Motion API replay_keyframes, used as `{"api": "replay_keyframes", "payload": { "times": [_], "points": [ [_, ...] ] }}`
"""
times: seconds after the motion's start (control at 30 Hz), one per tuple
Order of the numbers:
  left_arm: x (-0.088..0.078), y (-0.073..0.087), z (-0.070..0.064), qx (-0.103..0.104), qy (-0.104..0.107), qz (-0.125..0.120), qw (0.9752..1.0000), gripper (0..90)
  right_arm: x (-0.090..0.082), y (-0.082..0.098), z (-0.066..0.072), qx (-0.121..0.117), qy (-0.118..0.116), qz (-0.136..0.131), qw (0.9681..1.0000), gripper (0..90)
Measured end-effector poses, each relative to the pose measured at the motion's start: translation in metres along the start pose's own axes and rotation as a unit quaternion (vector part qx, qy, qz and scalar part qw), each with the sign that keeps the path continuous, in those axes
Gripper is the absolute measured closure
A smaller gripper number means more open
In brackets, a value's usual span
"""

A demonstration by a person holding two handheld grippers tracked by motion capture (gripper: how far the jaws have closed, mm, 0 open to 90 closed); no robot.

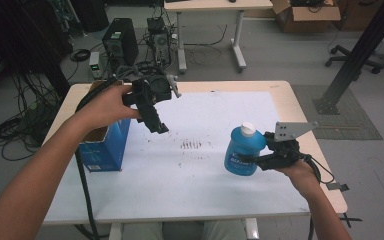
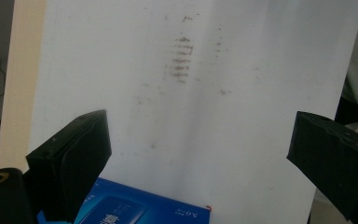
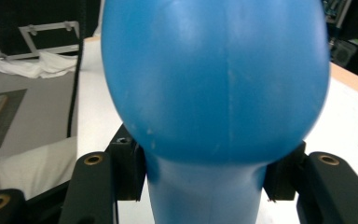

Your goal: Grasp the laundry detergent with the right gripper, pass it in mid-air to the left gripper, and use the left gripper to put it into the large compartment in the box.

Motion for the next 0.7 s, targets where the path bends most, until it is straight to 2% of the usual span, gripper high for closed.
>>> {"api": "replay_keyframes", "payload": {
  "times": [0.07,0.23,0.37,0.63,0.7],
  "points": [
    [-0.001,-0.001,-0.001,0.001,0.000,0.001,1.0000,6.2,0.001,-0.003,0.001,-0.002,-0.005,0.000,1.0000,43.4],
    [-0.005,-0.005,-0.005,0.000,-0.002,0.005,1.0000,6.1,0.012,-0.021,0.007,-0.006,-0.039,-0.003,0.9992,43.4],
    [-0.010,-0.007,-0.011,0.008,0.002,0.009,0.9999,6.1,0.021,-0.028,0.010,-0.007,-0.062,-0.001,0.9981,43.4],
    [-0.018,-0.010,-0.022,0.016,0.011,0.008,0.9998,6.1,0.044,-0.035,0.016,-0.011,-0.102,0.008,0.9947,43.4],
    [-0.019,-0.010,-0.024,0.016,0.012,0.008,0.9998,6.1,0.047,-0.036,0.017,-0.011,-0.106,0.009,0.9942,43.4]
  ]
}}
Point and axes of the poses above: each handheld gripper's, and its own axes: x roughly forward along the jaws, y roughly out of its underside, z roughly to its left, the point moved 8 cm from there along x, roughly forward along the jaws, and after that the axes turned 15 degrees about -z, right-handed, at the moved point
